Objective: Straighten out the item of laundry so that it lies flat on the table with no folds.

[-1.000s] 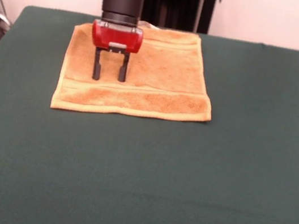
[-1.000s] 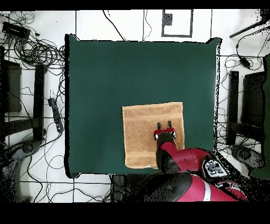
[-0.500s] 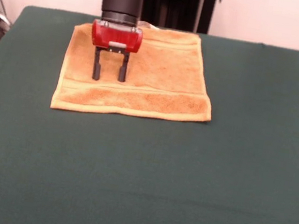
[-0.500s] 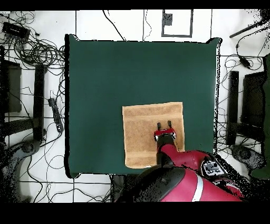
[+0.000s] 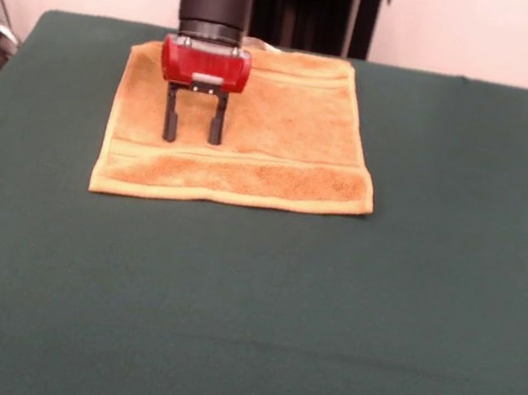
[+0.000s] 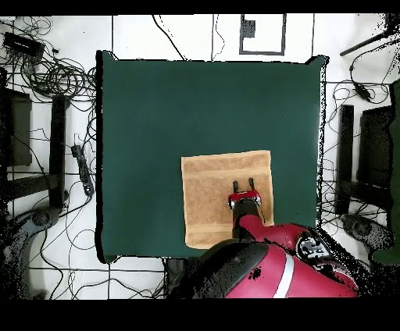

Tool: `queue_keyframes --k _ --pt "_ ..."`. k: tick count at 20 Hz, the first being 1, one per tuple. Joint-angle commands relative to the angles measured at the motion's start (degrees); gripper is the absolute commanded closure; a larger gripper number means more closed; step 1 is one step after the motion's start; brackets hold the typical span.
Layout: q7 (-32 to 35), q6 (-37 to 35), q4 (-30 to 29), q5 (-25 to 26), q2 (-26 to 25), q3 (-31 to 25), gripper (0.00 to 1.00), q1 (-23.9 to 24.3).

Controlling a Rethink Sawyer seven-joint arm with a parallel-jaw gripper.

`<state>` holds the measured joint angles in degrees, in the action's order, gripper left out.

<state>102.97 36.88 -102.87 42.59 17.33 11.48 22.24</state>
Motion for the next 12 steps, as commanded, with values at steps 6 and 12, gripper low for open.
queue_keyframes --k 6,12 --pt "1.22 -43.03 21.02 -13.3 -14.05 -16.46 0.0 3.22" --pt "0.82 -50.09 21.83 -16.09 -14.73 -15.68 0.0 2.47"
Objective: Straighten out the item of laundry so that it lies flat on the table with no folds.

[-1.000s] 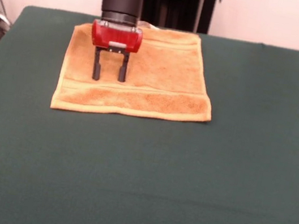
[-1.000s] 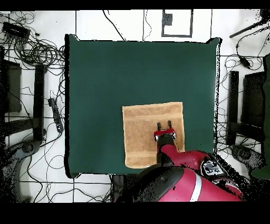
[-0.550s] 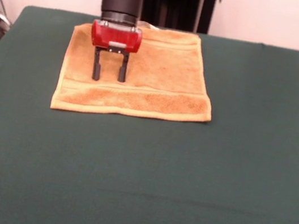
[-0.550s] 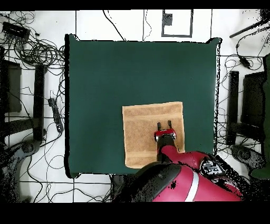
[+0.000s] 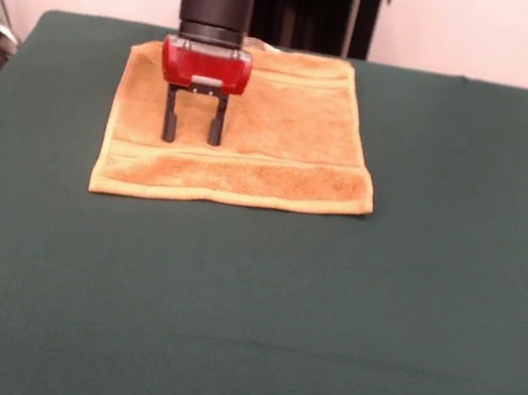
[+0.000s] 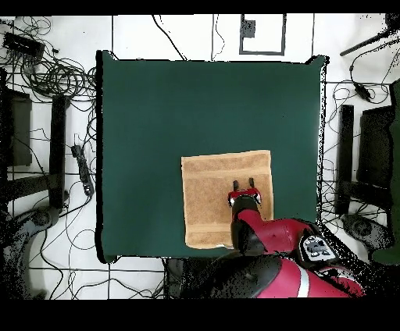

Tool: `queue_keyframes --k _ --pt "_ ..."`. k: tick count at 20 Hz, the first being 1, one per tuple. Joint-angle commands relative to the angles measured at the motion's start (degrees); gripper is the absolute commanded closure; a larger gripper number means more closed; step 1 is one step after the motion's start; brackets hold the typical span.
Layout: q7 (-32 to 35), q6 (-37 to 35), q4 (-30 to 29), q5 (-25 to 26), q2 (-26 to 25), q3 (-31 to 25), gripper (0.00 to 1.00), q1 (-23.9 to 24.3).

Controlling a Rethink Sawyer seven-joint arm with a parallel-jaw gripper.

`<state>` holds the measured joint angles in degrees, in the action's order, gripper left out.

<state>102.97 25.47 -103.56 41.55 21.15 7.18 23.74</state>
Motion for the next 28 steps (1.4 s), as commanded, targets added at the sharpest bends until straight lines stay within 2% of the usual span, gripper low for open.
queue_keyframes --k 1,4,7,12,15,17,23,25,28 --pt "1.07 -39.08 22.62 -15.42 -18.74 -11.02 0.0 0.69" --pt "1.13 -39.06 22.51 -15.35 -19.02 -11.14 0.0 0.88" --pt "1.75 -35.38 21.79 -14.24 -19.26 -10.92 0.0 0.79" --pt "5.72 -18.47 18.68 -10.06 -19.76 -9.44 0.0 0.18" --pt "7.11 -10.04 17.72 -8.78 -20.6 -8.66 0.0 -0.17" --pt "7.23 -6.99 17.38 -8.54 -20.89 -8.26 0.0 -0.37" --pt "7.16 -8.48 17.79 -7.78 -21.53 -9.76 0.0 0.88" --pt "7.28 -10.47 18.03 -8.06 -21.67 -10.25 0.0 1.27" --pt "6.7 -17.09 18.09 -9.82 -21.56 -11.37 0.0 1.99"
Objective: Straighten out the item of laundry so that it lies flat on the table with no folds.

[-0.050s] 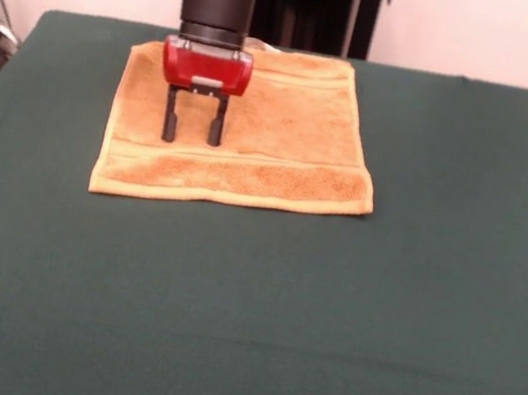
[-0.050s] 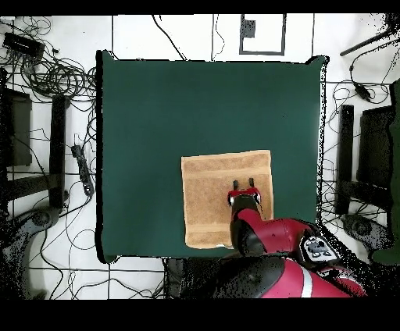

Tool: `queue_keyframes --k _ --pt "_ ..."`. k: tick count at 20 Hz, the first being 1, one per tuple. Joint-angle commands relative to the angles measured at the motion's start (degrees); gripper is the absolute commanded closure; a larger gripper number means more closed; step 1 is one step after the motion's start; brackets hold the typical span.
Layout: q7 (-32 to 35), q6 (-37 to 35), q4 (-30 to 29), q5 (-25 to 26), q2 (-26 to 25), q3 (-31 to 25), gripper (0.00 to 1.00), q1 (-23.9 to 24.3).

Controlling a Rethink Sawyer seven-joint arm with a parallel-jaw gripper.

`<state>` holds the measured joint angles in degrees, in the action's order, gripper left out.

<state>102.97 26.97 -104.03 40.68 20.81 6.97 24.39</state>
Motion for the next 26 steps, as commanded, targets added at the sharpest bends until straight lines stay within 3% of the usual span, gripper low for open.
queue_keyframes --k 1,6,13,17,20,26 --pt "6.25 -21.25 18.64 -9.67 -21.19 -11.54 0.0 1.53" --pt "4.02 -30.66 19.5 -12.39 -21.67 -12.72 0.0 2.35" --pt "3.06 -34.95 20.31 -14.59 -21.71 -11.78 0.0 1.18" --pt "3.63 -31.33 19.24 -13.7 -20.89 -10.71 0.0 0.19" --pt "4.74 -19.63 17.63 -8.36 -19.85 -10.09 0.0 -0.25" --pt "7.82 -17.98 8.45 -9.87 -11.53 -7.86 0.0 -2.66"
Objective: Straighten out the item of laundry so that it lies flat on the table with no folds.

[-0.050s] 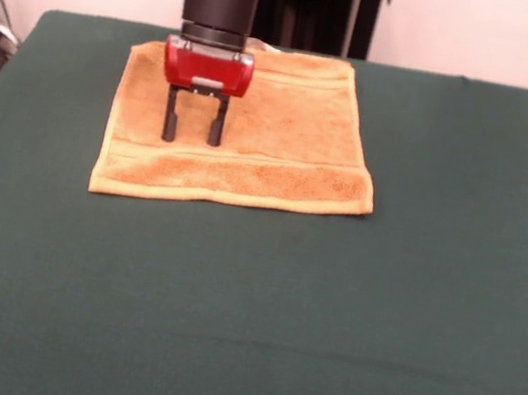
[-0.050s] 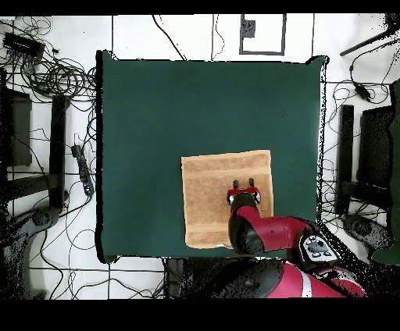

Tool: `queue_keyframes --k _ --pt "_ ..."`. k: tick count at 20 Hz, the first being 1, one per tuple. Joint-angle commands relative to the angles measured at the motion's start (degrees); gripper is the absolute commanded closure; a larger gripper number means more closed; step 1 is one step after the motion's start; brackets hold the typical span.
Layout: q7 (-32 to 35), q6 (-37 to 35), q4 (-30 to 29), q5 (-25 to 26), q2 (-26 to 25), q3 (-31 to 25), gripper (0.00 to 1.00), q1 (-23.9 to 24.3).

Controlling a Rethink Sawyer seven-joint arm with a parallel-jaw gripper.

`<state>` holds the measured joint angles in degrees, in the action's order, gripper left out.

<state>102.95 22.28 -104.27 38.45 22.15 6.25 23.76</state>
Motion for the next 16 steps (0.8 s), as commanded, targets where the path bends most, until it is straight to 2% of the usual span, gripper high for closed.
queue_keyframes --k 1,10,16 --pt "8.06 -13.46 7.08 -7.77 -10.98 -6.72 0.0 -2.59" --pt "8.01 -23.83 -2.58 -12.29 2.03 -7.33 0.0 -4.45" --pt "8.54 -26.55 -4.23 -15.26 3.44 -7.73 0.0 -5.19"
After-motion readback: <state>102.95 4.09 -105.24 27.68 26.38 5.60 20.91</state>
